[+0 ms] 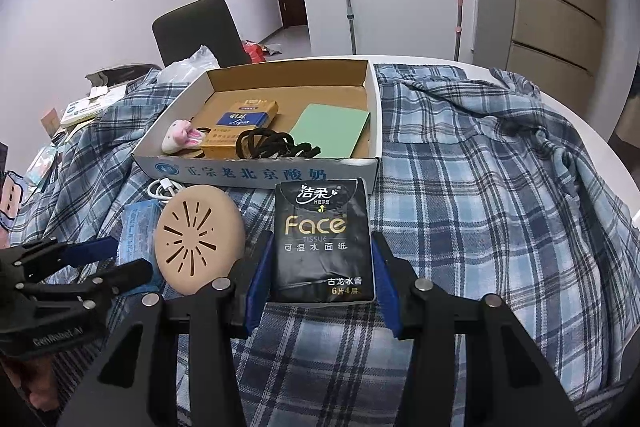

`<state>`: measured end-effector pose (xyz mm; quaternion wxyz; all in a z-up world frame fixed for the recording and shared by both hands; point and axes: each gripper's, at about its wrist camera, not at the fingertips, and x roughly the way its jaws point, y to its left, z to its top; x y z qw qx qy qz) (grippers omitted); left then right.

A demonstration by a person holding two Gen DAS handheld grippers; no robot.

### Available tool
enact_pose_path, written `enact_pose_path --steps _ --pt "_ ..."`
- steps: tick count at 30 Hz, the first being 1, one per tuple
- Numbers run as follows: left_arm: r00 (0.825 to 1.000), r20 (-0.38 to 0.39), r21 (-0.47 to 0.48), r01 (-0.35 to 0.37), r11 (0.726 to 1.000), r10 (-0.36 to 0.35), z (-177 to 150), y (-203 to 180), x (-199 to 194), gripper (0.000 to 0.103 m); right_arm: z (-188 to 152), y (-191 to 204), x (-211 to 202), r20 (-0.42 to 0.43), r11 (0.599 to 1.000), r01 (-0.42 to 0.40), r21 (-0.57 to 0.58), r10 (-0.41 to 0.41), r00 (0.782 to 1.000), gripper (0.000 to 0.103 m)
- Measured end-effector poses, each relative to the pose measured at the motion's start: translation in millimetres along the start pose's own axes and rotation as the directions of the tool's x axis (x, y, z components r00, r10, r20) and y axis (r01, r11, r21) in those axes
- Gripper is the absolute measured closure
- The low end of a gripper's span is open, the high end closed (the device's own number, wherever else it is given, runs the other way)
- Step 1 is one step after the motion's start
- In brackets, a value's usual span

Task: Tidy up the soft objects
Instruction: 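Lower the left gripper onto the blue wet-wipe packet and close while the right gripper holds the tissue pack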

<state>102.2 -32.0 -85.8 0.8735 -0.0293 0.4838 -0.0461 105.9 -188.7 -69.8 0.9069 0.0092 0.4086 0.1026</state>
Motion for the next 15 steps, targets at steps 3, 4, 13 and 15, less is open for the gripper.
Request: enact_pose_path --steps 3,4,13,15 --pt "1.000 0.008 0.009 -0.015 1.000 0.015 2 -2 2 0.043 0 -1 1 -0.006 1.000 0.004 0.006 -0.004 1.000 0.057" --pt "1.000 0.006 0.009 -0.016 1.000 0.016 3 -2 2 0.043 0 -1 1 -0.008 1.000 0.002 0.009 -0.002 1.000 0.057" --pt "0.999 0.000 0.000 -0.055 0.999 0.055 -6 23 -10 0.043 -1 -1 1 -0.014 1.000 -0.002 0.009 0.002 1.000 0.057" --pt "0.999 0.006 -0.016 -0.043 0.999 0.043 -4 29 -12 0.043 -1 -1 1 -0.014 1.000 -0.005 0.011 0.005 1.000 0.057"
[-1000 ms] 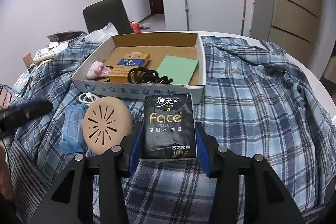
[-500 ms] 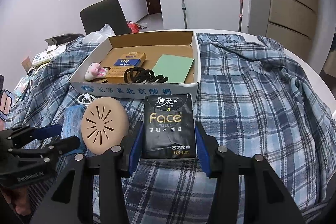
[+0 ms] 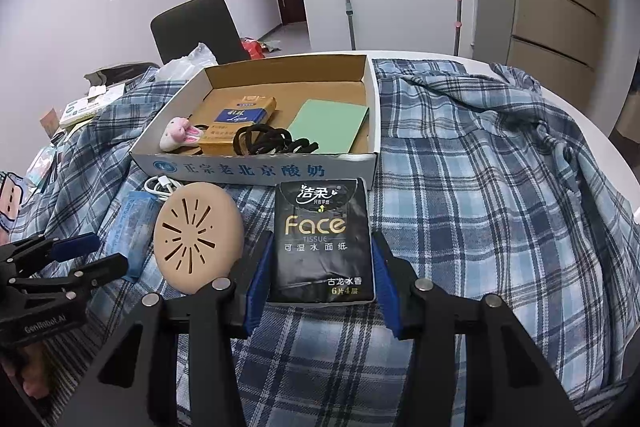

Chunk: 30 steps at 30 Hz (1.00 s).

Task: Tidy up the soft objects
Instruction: 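Lower the left gripper onto the blue wet-wipe packet and close while the right gripper holds the tissue pack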

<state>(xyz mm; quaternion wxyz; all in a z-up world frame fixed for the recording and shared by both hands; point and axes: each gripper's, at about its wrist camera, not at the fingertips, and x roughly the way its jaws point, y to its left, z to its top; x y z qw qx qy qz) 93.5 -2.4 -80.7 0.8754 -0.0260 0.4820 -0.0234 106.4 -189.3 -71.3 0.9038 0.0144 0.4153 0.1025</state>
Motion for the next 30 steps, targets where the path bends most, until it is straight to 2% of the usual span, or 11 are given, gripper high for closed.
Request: enact_pose_path --steps 4,7,10,13,18,21,24,30 --pt "0.999 0.047 0.005 0.023 1.000 -0.024 7 -6 -5 0.043 0 1 0 -0.002 1.000 0.001 -0.001 -0.001 1.000 0.057" --pt "0.997 0.054 0.000 0.062 0.998 -0.062 17 -13 -2 0.043 0 0 2 -0.003 1.000 0.004 0.004 -0.004 1.000 0.057" --pt "0.996 0.086 0.008 0.016 1.000 -0.017 27 -17 0 0.043 0 -2 2 -0.005 1.000 0.002 0.012 -0.002 1.000 0.057" --pt "0.995 0.098 -0.002 0.000 1.000 0.000 32 -12 3 0.043 0 -2 1 -0.002 1.000 0.000 0.012 0.000 1.000 0.057" --pt "0.998 0.067 -0.014 0.012 1.000 -0.011 28 -6 14 0.044 0 -1 2 -0.006 1.000 -0.003 0.004 0.003 1.000 0.057" --pt "0.998 0.048 0.000 0.036 0.999 -0.036 27 -8 18 0.056 1 -1 3 -0.011 1.000 -0.005 0.000 0.005 1.000 0.057" --pt "0.997 0.053 -0.001 0.048 0.999 -0.048 26 -7 19 0.059 0 1 4 -0.017 1.000 -0.008 -0.003 0.008 1.000 0.057" --pt "0.999 0.004 -0.009 0.032 0.999 -0.032 25 -4 29 0.059 0 2 7 -0.032 1.000 -0.009 -0.004 0.009 0.999 0.057"
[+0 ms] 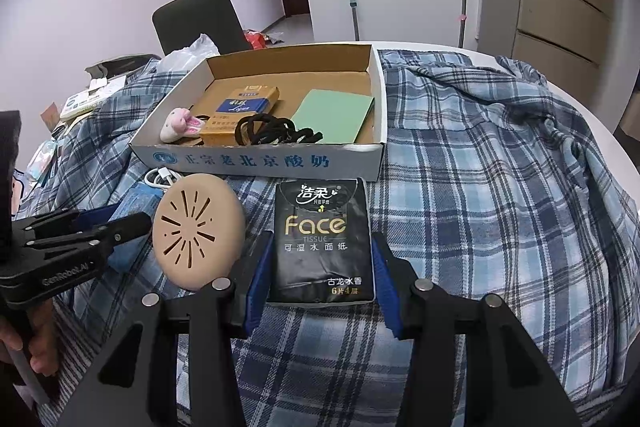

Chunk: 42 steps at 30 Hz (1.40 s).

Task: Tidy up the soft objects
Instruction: 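Lower the left gripper onto the blue wet-wipe packet and close while the right gripper holds the tissue pack, then lift and carry the wet-wipe packet and tissue pack over the box with both grippers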

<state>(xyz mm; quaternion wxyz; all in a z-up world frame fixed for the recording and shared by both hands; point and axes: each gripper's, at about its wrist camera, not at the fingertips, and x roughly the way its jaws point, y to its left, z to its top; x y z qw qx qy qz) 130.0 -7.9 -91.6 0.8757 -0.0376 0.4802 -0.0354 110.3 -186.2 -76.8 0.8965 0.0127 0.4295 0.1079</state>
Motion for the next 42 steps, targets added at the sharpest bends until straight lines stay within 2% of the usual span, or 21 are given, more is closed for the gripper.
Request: enact_pose_path --steps 7,22,24,26,29,33,36,38,42 --pt "1.000 0.000 0.004 0.027 1.000 -0.027 -2 1 3 0.059 0 1 3 -0.013 1.000 0.001 -0.004 -0.002 1.000 0.057" --pt "1.000 -0.012 0.043 -0.020 0.999 0.021 -3 -7 10 0.059 -1 1 7 -0.029 1.000 0.015 -0.004 -0.015 0.999 0.057" --pt "1.000 0.008 0.034 -0.016 0.999 0.016 -3 -5 6 0.068 -1 0 6 -0.024 1.000 0.014 -0.004 -0.015 1.000 0.057" --pt "0.995 0.093 0.027 -0.026 0.999 0.024 -6 -3 -8 0.068 0 1 4 -0.011 1.000 0.007 -0.007 -0.007 1.000 0.057" --pt "0.972 0.235 0.055 -0.013 0.998 0.000 -13 -6 -34 0.068 0 6 -3 0.023 0.999 -0.027 -0.036 0.028 0.999 0.057" --pt "0.935 0.351 0.082 0.028 0.996 -0.055 -20 -8 -57 0.068 -2 19 -16 0.098 0.994 -0.051 -0.099 0.061 0.993 0.057" --pt "0.906 0.413 0.095 0.056 0.994 -0.090 -23 -9 -70 0.068 -6 29 -37 0.214 0.986 -0.053 -0.156 0.086 0.973 0.057" --pt "0.887 0.454 0.112 0.034 0.993 -0.082 -27 -13 -79 0.068 -10 35 -49 0.289 0.981 -0.040 -0.191 0.095 0.953 0.057" --pt "0.835 0.544 0.148 0.001 0.989 -0.083 -36 -23 -97 0.068 -12 41 -62 0.357 0.974 -0.039 -0.222 0.118 0.926 0.057"
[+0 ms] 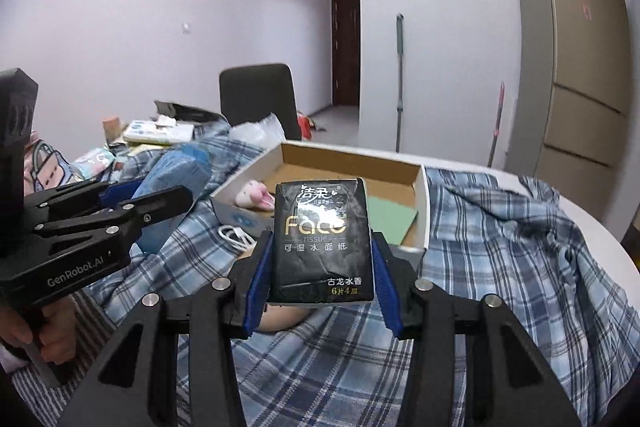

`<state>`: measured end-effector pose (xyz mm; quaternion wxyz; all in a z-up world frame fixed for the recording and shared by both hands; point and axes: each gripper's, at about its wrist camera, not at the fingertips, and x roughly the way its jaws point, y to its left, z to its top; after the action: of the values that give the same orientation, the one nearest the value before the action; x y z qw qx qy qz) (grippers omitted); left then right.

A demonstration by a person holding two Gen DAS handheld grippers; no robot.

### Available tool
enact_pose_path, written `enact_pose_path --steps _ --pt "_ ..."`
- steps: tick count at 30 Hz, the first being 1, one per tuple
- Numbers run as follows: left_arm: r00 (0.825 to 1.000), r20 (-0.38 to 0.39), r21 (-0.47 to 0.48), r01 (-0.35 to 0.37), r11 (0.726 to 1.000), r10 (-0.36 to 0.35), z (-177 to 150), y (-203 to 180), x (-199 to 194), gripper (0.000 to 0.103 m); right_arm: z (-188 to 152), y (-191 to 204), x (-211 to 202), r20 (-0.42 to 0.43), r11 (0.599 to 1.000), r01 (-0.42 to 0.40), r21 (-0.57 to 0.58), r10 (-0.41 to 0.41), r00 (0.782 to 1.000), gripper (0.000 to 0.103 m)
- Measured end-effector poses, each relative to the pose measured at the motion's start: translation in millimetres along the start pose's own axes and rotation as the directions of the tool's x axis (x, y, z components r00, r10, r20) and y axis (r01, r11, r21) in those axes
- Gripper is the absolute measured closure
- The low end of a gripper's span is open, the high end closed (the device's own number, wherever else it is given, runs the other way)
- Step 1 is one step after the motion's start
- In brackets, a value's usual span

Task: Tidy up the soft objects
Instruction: 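Lift and carry the wet-wipe packet and tissue pack over the box with both grippers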

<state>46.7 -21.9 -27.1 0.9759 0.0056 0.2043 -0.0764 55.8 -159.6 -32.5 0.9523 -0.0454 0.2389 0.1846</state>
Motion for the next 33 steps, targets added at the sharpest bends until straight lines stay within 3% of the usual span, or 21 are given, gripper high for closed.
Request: enact_pose_path --steps 2,10,20,29,33 --pt "0.999 0.054 0.015 -0.001 1.000 0.000 1 -3 -10 0.068 1 1 -2 0.016 1.000 0.010 0.002 -0.010 1.000 0.057" --pt "0.991 0.129 0.020 -0.033 0.999 0.030 13 -2 -27 0.068 9 -3 -13 0.067 1.000 -0.008 0.028 0.006 0.998 0.057" --pt "0.954 0.299 0.053 -0.021 0.998 0.004 79 3 -46 0.068 60 -2 -35 0.181 0.997 0.076 0.004 -0.076 0.981 0.057" --pt "0.946 0.320 -0.045 -0.046 0.998 0.058 126 15 3 0.068 118 -4 -21 0.282 0.982 0.190 -0.015 -0.178 0.943 0.057" --pt "0.953 0.300 -0.095 -0.024 0.995 0.051 129 24 24 0.068 127 -18 -2 0.268 0.986 0.156 0.060 -0.166 0.949 0.057"
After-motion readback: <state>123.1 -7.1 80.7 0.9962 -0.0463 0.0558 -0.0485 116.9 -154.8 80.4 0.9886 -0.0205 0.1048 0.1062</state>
